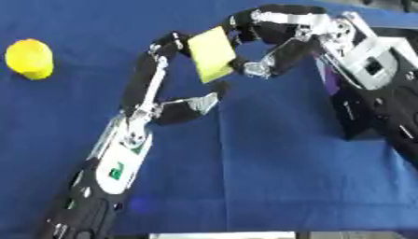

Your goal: Pick up the objects with one hand, pass them to the other hand, and then place them into the box on the other side of the table.

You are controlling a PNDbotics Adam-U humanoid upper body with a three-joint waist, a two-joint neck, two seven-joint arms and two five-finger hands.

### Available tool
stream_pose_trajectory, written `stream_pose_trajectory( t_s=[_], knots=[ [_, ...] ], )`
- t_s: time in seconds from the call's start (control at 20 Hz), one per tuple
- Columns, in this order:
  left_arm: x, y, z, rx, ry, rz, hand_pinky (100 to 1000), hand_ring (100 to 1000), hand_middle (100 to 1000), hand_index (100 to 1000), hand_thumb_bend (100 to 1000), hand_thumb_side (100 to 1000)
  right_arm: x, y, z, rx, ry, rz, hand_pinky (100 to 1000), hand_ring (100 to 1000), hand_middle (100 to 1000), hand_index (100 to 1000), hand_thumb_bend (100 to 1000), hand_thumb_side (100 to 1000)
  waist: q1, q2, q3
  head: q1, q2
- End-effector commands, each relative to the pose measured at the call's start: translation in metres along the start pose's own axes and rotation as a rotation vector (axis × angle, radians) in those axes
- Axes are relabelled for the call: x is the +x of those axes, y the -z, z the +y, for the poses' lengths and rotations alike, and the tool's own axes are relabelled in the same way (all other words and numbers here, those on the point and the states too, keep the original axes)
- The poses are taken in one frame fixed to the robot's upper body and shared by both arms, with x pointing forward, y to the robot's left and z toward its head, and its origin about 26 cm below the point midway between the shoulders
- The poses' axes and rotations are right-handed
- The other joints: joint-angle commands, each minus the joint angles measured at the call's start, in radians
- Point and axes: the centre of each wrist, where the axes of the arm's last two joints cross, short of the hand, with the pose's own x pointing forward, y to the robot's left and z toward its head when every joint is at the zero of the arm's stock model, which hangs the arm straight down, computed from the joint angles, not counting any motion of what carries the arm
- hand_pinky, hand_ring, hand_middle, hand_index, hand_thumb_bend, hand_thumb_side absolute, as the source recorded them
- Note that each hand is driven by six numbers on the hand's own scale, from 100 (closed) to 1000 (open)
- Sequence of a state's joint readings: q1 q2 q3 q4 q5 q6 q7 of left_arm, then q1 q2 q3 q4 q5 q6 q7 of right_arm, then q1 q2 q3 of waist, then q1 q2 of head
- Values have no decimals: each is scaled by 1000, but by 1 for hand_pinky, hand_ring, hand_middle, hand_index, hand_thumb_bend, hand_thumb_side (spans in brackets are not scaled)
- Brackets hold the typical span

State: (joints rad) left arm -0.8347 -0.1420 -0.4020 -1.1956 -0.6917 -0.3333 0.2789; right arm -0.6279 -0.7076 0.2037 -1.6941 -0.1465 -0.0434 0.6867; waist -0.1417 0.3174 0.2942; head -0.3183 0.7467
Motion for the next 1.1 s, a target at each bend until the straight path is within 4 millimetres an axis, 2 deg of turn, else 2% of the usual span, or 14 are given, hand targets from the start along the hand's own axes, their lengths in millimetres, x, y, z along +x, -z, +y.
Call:
stream_pose_trajectory(
  t_s=[0.05,0.8,1.1],
  knots=[
    [4,6,2,24,14,-4,797,627,659,793,521,477,4,-8,-10,-22,-25,22,774,1000,570,726,100,206,7,-18,-6,-1,7],
    [-10,-6,-1,71,86,107,796,626,661,793,515,493,3,-14,-10,-40,-8,33,772,1000,570,728,100,203,11,-26,-15,0,19],
    [-20,-17,1,53,120,134,796,629,664,797,527,486,3,-26,-11,-84,5,37,775,1000,573,731,100,198,17,-37,-33,5,16]
  ],
)
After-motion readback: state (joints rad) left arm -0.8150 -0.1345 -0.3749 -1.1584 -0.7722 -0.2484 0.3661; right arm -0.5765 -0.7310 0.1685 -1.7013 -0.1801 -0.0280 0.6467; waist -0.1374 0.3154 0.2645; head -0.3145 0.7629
